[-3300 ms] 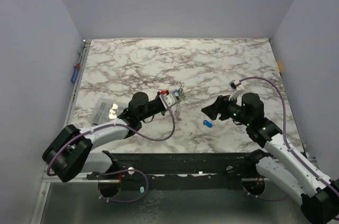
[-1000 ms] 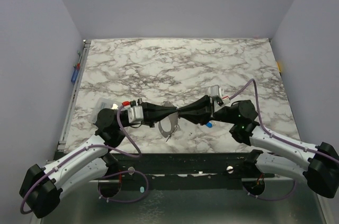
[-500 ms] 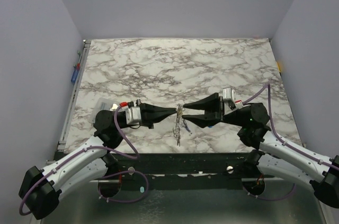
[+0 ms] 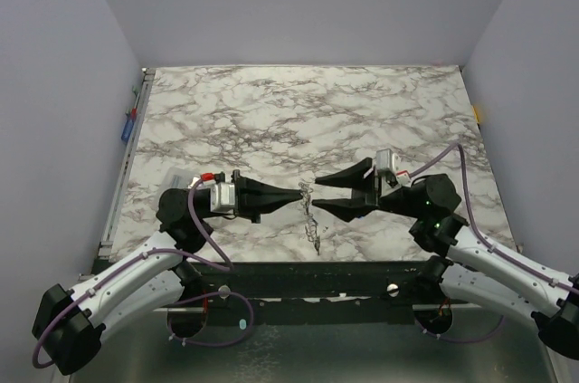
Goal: Put the keys on the keyring
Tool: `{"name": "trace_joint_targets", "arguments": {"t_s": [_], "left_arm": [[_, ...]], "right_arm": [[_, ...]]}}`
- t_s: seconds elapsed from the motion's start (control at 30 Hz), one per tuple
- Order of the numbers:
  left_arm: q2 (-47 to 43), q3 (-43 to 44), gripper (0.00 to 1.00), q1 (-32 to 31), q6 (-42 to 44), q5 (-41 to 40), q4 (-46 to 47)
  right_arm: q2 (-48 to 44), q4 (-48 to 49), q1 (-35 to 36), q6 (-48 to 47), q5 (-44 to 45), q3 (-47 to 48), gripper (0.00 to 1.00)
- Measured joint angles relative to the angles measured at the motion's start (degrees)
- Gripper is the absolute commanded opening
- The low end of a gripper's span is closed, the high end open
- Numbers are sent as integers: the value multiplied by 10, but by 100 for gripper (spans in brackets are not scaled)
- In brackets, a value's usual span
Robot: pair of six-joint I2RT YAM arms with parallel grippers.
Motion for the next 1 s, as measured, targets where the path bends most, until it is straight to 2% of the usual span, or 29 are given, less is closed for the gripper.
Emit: {"name": "trace_joint_targets", "arguments": {"t_s": [0.33, 0.57, 1.0], "left_arm": [[13, 10, 0, 0, -13, 3, 10], [26, 13, 0, 0, -14, -26, 12], [34, 19, 0, 0, -25, -78, 12]], "right_arm": [[-70, -73, 0, -23, 4, 6, 54], [-100, -85, 0, -51, 5, -12, 53], [-86, -101, 0, -189, 31, -48, 53]]}}
